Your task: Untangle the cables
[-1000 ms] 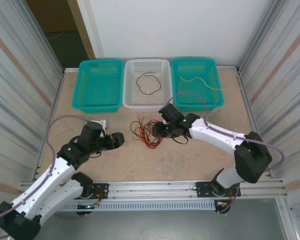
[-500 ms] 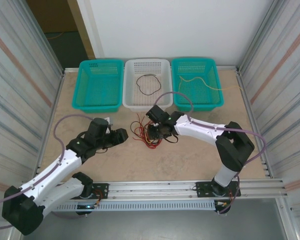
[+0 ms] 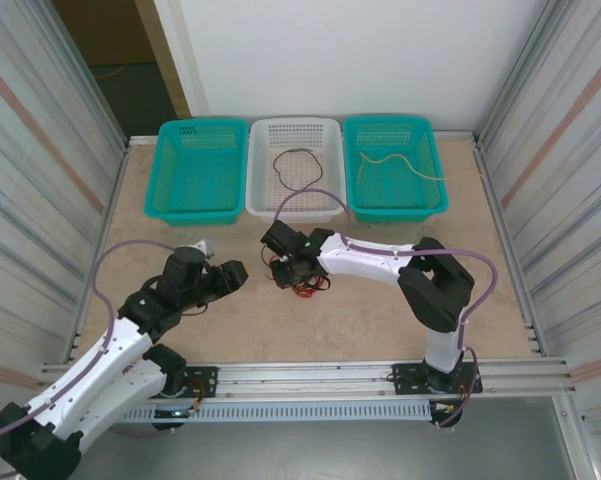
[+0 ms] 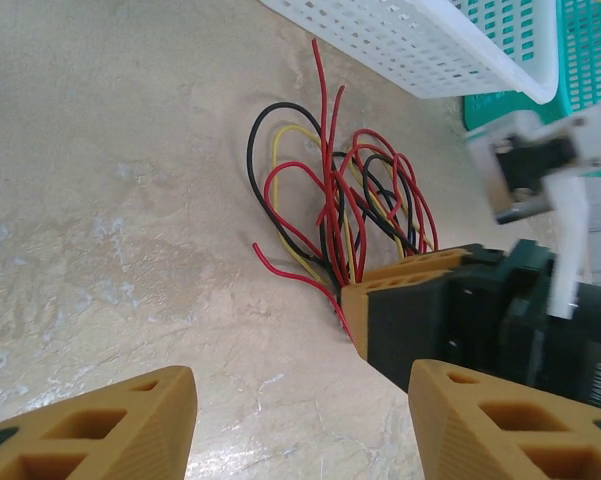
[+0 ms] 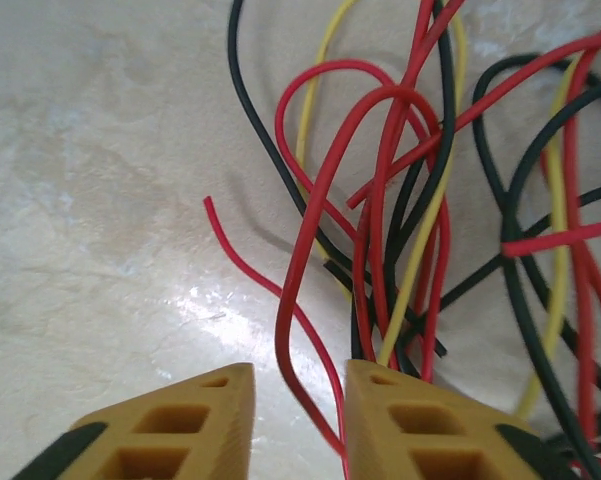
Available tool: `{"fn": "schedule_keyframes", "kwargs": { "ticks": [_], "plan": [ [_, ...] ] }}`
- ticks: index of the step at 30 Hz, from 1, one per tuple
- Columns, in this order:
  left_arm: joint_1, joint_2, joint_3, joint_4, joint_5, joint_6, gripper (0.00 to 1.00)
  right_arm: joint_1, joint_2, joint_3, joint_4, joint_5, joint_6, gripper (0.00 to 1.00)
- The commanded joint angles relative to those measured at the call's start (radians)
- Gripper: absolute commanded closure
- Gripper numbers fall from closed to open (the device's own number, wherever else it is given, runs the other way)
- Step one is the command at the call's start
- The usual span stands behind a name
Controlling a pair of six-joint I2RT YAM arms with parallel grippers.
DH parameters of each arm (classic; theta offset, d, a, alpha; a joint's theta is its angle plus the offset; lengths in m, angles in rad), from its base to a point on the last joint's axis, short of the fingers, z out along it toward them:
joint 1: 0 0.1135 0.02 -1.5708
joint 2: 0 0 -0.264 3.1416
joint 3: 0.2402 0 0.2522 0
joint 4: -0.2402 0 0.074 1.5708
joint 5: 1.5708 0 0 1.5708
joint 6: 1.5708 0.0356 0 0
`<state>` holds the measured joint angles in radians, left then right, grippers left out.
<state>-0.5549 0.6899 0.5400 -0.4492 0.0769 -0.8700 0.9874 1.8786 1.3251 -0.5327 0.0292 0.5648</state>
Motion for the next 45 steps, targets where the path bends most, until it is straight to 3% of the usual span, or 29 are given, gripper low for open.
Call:
{"fn": "schedule_keyframes", "kwargs": {
  "ticks": [1, 3, 4, 11, 20, 25, 30, 37, 45],
  "plan": [
    [0.001, -0.045, -0.002, -0.053, -0.036, -0.003, 0.4, 0.004, 0.017, 0.049, -0.012, -0.019, -0.022, 0.86],
    [0.004, -0.064, 0.001, -0.061, -0.04, 0.005, 0.39, 0.001, 0.017, 0.055, -0.021, -0.012, -0.029, 0.99],
    [0.005, -0.072, 0.002, -0.058, -0.037, 0.008, 0.39, 0.003, 0.007, 0.058, -0.033, 0.004, -0.035, 1.0],
    [0.006, -0.087, 0.028, -0.038, -0.008, 0.054, 0.38, 0.009, -0.282, -0.021, -0.041, 0.099, -0.073, 1.0],
    [0.007, -0.065, 0.157, 0.105, 0.162, 0.182, 0.32, 0.01, -0.643, -0.065, 0.082, 0.019, -0.124, 1.0],
    [-0.009, -0.024, 0.191, 0.226, 0.318, 0.234, 0.26, 0.0, -0.686, -0.01, 0.098, -0.034, -0.137, 1.0],
    [-0.078, -0.003, 0.193, 0.354, 0.371, 0.253, 0.23, -0.007, -0.729, -0.024, 0.184, -0.125, -0.108, 1.0],
    [-0.23, 0.017, 0.196, 0.458, 0.273, 0.345, 0.18, -0.015, -0.731, -0.05, 0.244, -0.214, -0.055, 1.0],
    [-0.243, 0.015, 0.209, 0.463, 0.216, 0.411, 0.28, -0.01, -0.7, -0.068, 0.262, -0.257, -0.017, 1.0]
  ]
}}
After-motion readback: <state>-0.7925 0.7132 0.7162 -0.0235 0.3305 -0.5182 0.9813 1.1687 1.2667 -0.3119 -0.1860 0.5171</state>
